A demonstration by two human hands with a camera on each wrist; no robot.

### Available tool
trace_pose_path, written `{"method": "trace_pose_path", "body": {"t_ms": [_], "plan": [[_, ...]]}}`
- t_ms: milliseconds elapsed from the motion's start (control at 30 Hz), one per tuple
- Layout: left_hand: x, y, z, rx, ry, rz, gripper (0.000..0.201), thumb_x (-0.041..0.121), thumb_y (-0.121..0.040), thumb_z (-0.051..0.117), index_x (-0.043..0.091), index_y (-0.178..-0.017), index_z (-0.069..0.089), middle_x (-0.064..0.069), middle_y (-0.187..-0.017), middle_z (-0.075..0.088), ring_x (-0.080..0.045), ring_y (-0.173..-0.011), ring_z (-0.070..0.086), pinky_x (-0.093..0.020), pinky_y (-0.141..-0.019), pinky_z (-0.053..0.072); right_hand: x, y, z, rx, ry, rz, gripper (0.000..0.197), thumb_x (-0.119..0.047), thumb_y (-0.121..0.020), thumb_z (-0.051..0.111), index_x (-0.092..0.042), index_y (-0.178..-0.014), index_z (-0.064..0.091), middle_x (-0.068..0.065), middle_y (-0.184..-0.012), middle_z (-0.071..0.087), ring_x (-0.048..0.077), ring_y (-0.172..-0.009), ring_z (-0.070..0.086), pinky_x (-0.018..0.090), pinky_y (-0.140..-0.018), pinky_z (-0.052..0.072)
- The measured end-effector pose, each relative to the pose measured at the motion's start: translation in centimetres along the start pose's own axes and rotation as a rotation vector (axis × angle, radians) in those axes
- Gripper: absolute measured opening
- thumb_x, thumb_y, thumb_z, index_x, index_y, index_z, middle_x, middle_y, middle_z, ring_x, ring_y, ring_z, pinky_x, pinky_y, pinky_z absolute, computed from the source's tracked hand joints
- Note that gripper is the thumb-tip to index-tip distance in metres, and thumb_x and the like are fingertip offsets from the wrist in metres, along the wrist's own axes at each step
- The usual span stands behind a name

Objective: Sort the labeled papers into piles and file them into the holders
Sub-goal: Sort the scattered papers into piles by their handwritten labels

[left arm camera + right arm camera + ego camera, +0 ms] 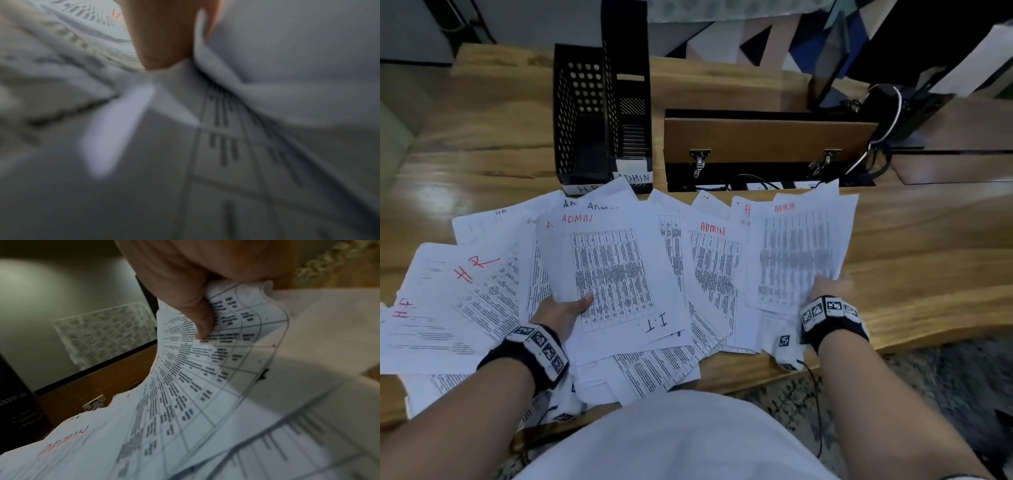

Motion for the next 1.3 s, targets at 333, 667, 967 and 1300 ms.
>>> {"method": "trace_pose_path", "body": {"t_ms": [333, 667, 967, 1300], "plan": [[0.0, 0.2, 0.2, -0.025, 0.059, -0.007, 0.054, 0.033, -0.084, 0.071, 0.004, -0.126, 0.053, -0.01, -0.103, 0.062, -0.027, -0.091, 0.058, -0.032, -0.083, 0.042, -13.3, 4.4, -10.4, 0.39, -0.323, -0.455, 0.018, -0.012, -0.092, 0.053, -0.013, -0.105, 0.066, -0.001, -0.088, 0.061, 0.014, -0.082, 0.057, 0.018, -0.068, 0.042], [1.0, 1.8, 0.2, -0.092, 0.136, -0.013, 0.096, 0.078, -0.077, 0.046, 0.01, -0.144, 0.038, -0.009, -0.129, 0.056, -0.026, -0.113, 0.053, -0.038, -0.1, 0.04, -20.9, 13.4, -2.8, -0.163, -0.555, -0.626, 0.02, 0.0, -0.088, 0.058, -0.015, -0.1, 0.061, -0.016, -0.075, 0.065, -0.006, -0.07, 0.062, 0.012, -0.063, 0.049], [-0.4, 0.1, 0.2, -0.16, 0.282, -0.018, 0.124, 0.092, -0.042, 0.059, 0.016, -0.139, 0.047, -0.006, -0.136, 0.054, -0.027, -0.122, 0.052, -0.049, -0.111, 0.033, -10.2, 21.3, 16.9, -0.68, 0.226, -0.442, 0.01, -0.004, -0.089, 0.051, -0.014, -0.091, 0.053, 0.011, -0.078, 0.061, 0.033, -0.071, 0.066, 0.043, -0.059, 0.059], [0.2, 1.8, 0.7, -0.208, 0.425, -0.129, 0.081, 0.057, -0.073, 0.065, 0.017, -0.141, 0.044, -0.002, -0.139, 0.049, -0.029, -0.127, 0.048, -0.047, -0.106, 0.034, -7.6, 21.3, 19.5, -0.755, 0.385, -0.395, 0.039, -0.025, -0.092, 0.063, -0.007, -0.118, 0.04, 0.014, -0.107, 0.057, 0.031, -0.089, 0.063, 0.039, -0.071, 0.055]]}}
Point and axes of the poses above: each hand's wrist, its own y-axis away from the middle knuckle, its own z-axis out of the palm, x = y × z, the point moved 9 cm from there along -y, towards the middle knuckle
